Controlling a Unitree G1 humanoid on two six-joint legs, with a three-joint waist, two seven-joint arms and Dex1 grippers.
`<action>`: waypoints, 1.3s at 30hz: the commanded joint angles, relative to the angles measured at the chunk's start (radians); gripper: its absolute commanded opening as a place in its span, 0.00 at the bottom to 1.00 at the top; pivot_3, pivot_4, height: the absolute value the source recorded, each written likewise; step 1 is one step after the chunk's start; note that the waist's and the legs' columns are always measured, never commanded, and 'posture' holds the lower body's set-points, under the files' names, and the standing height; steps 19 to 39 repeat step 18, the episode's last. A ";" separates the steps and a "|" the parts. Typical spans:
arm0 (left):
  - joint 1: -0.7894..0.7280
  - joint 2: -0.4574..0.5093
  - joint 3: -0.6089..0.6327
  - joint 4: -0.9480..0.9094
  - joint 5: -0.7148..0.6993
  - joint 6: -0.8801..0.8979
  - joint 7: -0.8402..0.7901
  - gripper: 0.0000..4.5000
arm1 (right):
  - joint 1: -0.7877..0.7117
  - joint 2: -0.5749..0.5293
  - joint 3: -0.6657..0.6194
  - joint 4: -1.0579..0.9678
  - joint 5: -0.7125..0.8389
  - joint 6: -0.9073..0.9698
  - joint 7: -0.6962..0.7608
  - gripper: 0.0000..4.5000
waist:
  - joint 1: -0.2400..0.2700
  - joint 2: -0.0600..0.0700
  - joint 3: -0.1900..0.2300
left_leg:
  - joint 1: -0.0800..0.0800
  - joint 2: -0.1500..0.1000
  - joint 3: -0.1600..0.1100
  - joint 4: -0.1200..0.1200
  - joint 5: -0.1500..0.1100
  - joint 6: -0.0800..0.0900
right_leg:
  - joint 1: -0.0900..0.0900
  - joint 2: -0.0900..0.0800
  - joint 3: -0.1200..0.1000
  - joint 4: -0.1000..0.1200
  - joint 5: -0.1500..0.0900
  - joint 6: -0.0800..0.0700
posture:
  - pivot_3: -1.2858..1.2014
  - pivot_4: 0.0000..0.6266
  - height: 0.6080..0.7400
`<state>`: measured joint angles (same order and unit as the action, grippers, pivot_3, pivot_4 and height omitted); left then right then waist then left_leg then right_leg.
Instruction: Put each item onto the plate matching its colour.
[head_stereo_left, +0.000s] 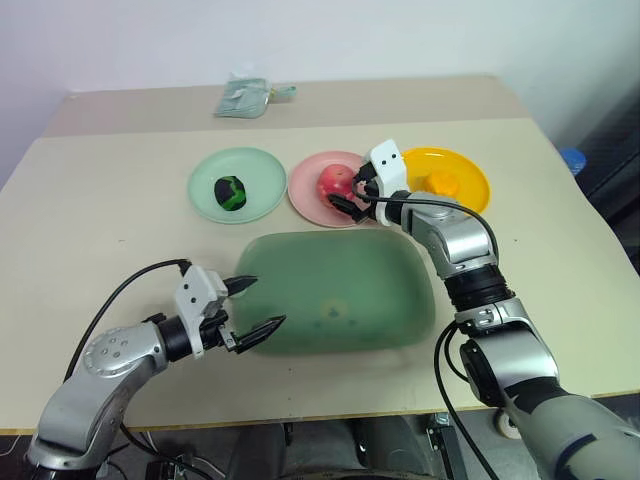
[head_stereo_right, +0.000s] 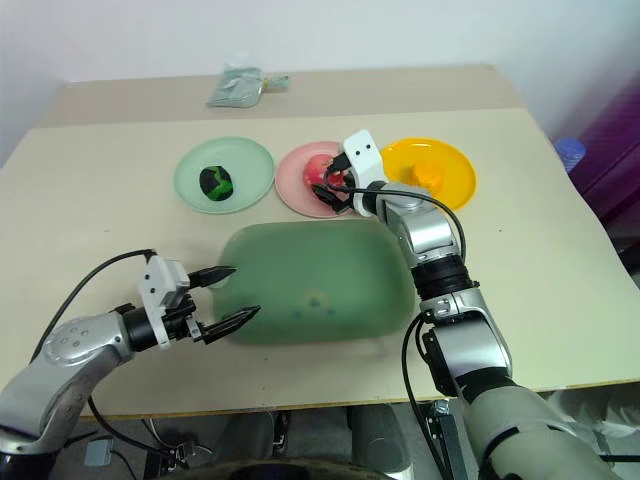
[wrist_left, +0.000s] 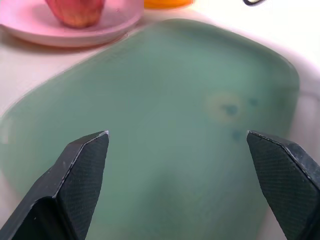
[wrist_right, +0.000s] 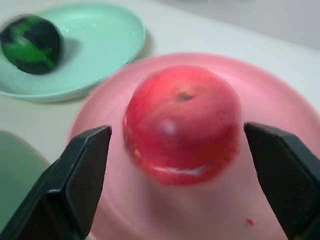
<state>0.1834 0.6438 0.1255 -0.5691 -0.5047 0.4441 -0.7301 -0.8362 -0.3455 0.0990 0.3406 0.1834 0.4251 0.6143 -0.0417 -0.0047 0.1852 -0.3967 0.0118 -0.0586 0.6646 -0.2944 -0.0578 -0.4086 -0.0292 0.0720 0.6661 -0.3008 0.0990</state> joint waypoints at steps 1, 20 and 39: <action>0.034 -0.007 0.081 -0.019 0.009 -0.029 0.035 1.00 | 0.082 -0.123 -0.070 -0.148 0.058 -0.069 0.152 0.97 | 0.004 0.000 0.000 | 0.000 0.000 -0.001 0.000 0.000 0.000 | 0.001 0.000 -0.001 0.000 0.000 0.000 | 0.52 0.24 1.00; 0.153 0.003 0.335 0.174 0.031 -0.128 0.001 1.00 | 0.662 -0.479 -0.380 -0.353 0.247 0.006 0.407 0.97 | -0.001 0.000 0.000 | 0.010 0.000 0.002 0.001 -0.001 0.001 | 0.011 0.002 0.001 -0.001 0.000 -0.001 | 0.52 0.24 1.00; 0.153 0.003 0.335 0.174 0.031 -0.128 0.001 1.00 | 0.662 -0.479 -0.380 -0.353 0.247 0.006 0.407 0.97 | -0.001 0.000 0.000 | 0.010 0.000 0.002 0.001 -0.001 0.001 | 0.011 0.002 0.001 -0.001 0.000 -0.001 | 0.52 0.24 1.00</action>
